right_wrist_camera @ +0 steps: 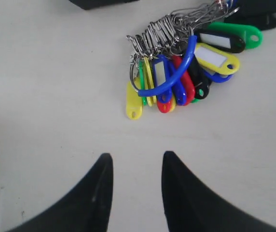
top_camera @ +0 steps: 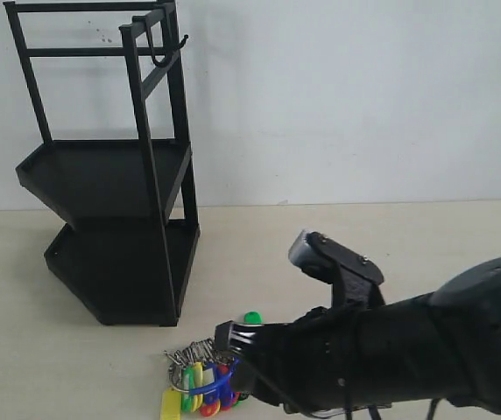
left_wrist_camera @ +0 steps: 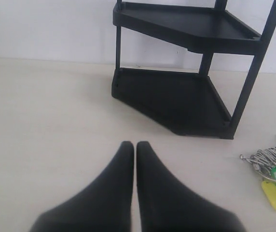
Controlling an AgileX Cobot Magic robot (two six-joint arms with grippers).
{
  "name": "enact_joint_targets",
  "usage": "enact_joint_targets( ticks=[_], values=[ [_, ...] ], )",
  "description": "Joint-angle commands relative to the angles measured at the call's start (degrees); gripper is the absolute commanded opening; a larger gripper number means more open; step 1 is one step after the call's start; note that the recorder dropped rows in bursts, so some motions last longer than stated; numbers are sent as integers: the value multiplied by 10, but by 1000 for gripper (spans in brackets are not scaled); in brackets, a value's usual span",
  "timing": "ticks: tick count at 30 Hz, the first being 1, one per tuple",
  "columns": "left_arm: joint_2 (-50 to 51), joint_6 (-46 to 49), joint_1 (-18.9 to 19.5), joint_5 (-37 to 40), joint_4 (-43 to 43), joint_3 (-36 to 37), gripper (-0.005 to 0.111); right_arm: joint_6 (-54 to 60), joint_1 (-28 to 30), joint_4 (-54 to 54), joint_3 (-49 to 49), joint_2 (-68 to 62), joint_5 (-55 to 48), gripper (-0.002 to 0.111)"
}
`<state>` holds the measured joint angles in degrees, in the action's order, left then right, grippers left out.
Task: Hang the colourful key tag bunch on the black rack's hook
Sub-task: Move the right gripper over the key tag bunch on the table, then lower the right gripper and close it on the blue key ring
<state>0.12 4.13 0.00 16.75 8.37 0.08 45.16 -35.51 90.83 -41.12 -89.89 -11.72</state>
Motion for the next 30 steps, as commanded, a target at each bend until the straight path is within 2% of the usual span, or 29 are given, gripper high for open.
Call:
enact_joint_targets(
  ticks=[1,10,18,25,30],
  values=[
    [-1,2,0,-5,-3,-1,4,2,-7,21,-40,-59,6,34],
    [-1,2,0,-5,-3,-1,4,2,-7,91,-77,-128,29,34],
    [-1,2,0,-5,-3,-1,4,-4,-7,91,-133,-198,11,34],
    [-1,2,0,-5,-3,-1,4,-28,-7,91,-151,-227,74,34],
    [-1,2,0,-5,-3,-1,4,-25,-6,91,-172,-227,69,34]
  ],
)
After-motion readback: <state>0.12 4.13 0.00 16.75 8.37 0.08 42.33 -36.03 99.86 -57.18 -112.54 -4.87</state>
